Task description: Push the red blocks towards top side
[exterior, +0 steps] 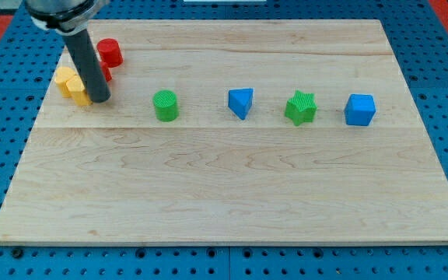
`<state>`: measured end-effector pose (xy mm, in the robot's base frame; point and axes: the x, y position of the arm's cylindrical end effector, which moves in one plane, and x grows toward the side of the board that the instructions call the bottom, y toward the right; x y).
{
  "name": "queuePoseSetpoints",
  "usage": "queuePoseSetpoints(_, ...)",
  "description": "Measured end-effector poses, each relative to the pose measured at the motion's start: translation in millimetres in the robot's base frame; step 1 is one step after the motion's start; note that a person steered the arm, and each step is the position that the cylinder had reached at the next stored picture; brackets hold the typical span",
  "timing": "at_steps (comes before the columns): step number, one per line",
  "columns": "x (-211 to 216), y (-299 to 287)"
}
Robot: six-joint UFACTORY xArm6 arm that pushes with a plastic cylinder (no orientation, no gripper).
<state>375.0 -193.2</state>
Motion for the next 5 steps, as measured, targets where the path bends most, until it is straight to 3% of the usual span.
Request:
queuePoseSetpoints(1,-5.0,5.0)
queuePoseSetpoints(2,24.5,-12.6)
queuePoseSetpoints(3,7.8,-46.9)
queuePoseSetpoints(5,-53.2,8.2)
